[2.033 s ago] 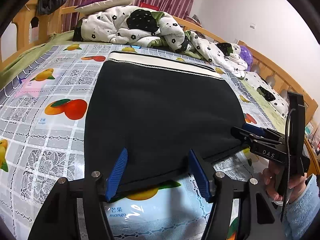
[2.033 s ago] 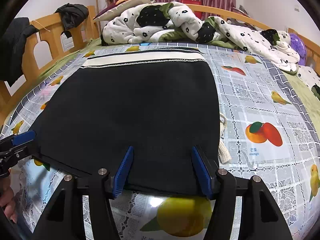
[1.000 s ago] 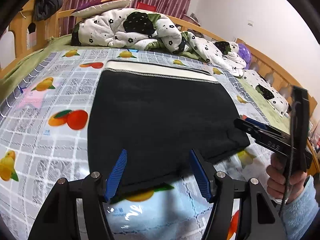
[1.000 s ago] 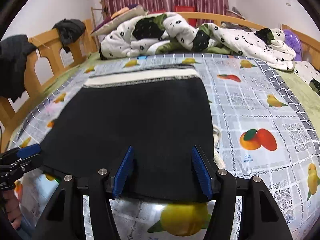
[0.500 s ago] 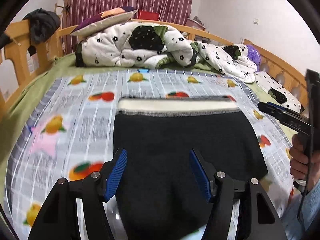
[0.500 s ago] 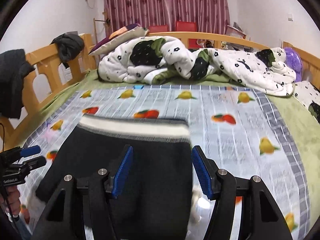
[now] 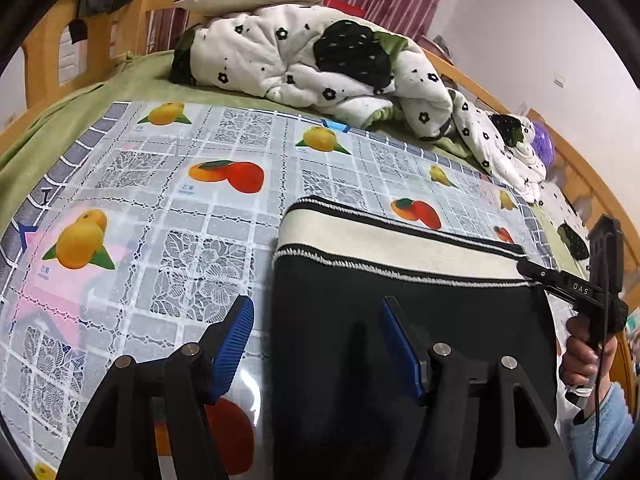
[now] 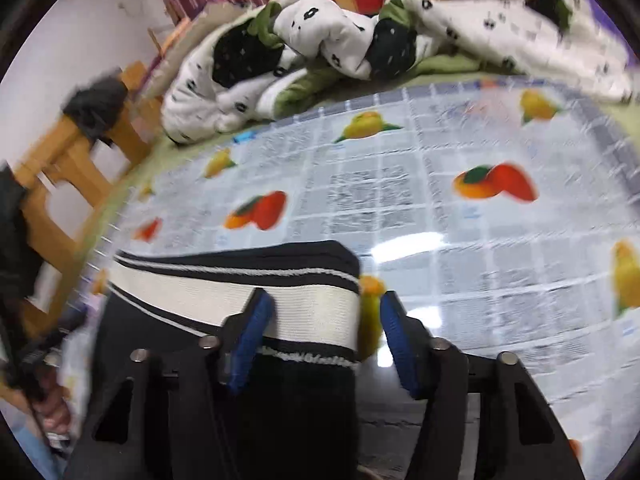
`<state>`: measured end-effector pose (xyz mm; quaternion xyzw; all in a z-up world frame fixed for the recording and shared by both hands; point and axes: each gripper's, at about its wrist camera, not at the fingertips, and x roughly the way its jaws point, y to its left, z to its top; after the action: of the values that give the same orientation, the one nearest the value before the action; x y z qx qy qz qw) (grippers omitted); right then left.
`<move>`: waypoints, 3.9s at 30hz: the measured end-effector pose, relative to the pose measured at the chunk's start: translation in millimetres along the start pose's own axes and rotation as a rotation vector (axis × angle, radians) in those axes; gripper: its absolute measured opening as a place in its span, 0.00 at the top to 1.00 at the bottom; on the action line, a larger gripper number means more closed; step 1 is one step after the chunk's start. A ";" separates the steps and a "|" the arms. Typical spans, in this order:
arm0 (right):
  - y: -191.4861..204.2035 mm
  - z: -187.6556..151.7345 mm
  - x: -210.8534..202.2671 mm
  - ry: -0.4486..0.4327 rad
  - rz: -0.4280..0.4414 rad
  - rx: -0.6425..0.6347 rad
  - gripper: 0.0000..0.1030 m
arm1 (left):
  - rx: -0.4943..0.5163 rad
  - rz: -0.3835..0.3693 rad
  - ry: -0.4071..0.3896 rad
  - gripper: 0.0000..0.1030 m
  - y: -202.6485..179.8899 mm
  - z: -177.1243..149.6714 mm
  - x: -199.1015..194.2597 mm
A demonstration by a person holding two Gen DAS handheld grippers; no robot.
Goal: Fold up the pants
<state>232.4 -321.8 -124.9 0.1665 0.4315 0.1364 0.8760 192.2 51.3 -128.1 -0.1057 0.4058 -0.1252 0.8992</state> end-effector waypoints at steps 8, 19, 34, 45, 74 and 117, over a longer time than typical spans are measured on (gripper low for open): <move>6.3 -3.7 0.0 -0.047 -0.070 -0.107 0.81 | 0.038 -0.004 -0.058 0.39 -15.7 12.7 -11.3; 47.5 7.9 -0.2 -0.094 -0.088 -0.194 0.71 | 0.192 0.159 0.039 0.39 -55.5 34.1 71.4; 60.7 -15.7 5.8 -0.068 -0.207 -0.313 0.66 | 0.261 0.166 0.075 0.33 -70.8 -2.2 41.3; 69.1 -63.0 -27.3 -0.020 -0.211 -0.279 0.66 | 0.187 0.182 0.126 0.33 -58.9 -51.0 -4.8; 71.5 -140.6 -71.4 0.009 -0.276 -0.264 0.64 | 0.123 0.180 0.112 0.27 -15.0 -123.8 -91.2; 95.7 -138.0 -117.5 -0.022 -0.312 -0.204 0.49 | 0.121 0.121 0.012 0.29 -64.8 -133.3 -140.3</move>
<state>43.3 -255.9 -81.2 0.0093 0.4263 0.0402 0.9036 -7.3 21.8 -96.9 -0.0258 0.4086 -0.0955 0.9073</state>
